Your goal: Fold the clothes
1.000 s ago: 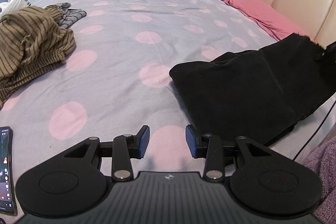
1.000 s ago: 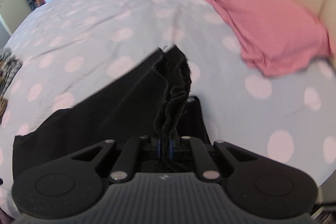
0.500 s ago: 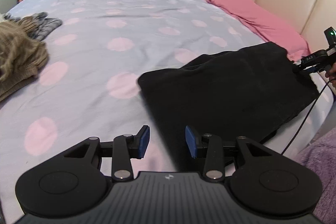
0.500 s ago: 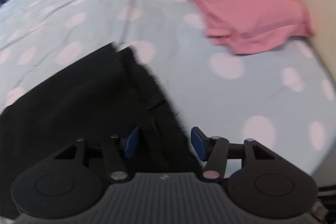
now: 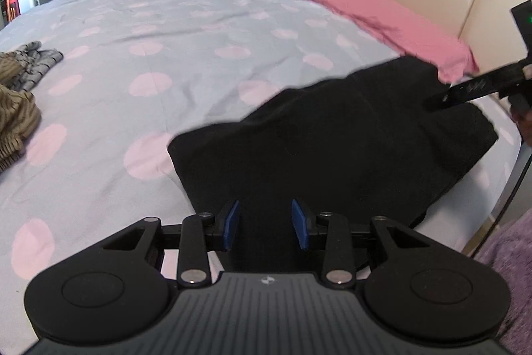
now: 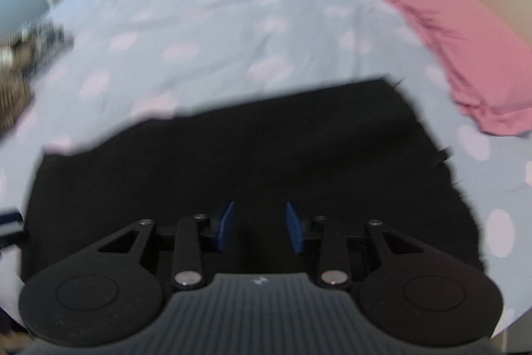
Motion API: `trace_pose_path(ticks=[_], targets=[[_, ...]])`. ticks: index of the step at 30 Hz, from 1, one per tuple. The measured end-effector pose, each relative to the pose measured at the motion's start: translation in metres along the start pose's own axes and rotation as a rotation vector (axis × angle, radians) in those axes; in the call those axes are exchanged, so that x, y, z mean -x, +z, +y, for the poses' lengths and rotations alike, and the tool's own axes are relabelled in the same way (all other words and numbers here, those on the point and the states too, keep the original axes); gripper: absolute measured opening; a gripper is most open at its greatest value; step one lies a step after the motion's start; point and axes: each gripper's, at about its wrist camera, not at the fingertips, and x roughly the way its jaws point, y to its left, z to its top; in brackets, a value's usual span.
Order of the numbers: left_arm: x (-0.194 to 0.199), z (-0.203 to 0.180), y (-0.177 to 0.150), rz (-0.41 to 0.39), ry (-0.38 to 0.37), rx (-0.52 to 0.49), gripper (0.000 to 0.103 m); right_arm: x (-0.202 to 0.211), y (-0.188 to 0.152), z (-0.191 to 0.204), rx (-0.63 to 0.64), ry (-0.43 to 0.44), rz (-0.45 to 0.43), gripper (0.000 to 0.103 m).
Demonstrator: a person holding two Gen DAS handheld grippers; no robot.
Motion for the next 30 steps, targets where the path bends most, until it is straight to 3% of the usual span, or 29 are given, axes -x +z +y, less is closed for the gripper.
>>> trace_pose_path(ticks=[3, 6, 9, 14, 19, 24, 30], targets=[[-0.014, -0.002, -0.008, 0.031, 0.016, -0.036, 0.031, -0.026, -0.010, -0.001, 0.019, 0.000, 0.057, 0.038], [-0.033, 0.005, -0.011, 0.093, 0.009, -0.001, 0.031, -0.038, -0.011, -0.003, 0.046, 0.009, 0.074, 0.038], [-0.038, 0.011, -0.011, 0.101, -0.008, 0.036, 0.031, -0.041, -0.011, -0.002, 0.055, 0.006, 0.076, 0.039], [-0.018, 0.005, -0.008, 0.066, 0.017, 0.018, 0.030, -0.033, -0.004, 0.016, 0.083, 0.013, 0.049, 0.037], [-0.004, -0.004, 0.010, -0.033, 0.071, -0.050, 0.030, -0.028, 0.006, 0.039, 0.112, 0.044, 0.004, 0.037], [-0.029, 0.020, 0.031, 0.002, 0.131, -0.007, 0.030, -0.024, 0.015, 0.061, 0.140, 0.074, -0.040, 0.037], [-0.063, 0.036, 0.032, 0.084, 0.132, 0.027, 0.030, -0.056, 0.011, 0.060, 0.159, 0.064, 0.011, 0.037]])
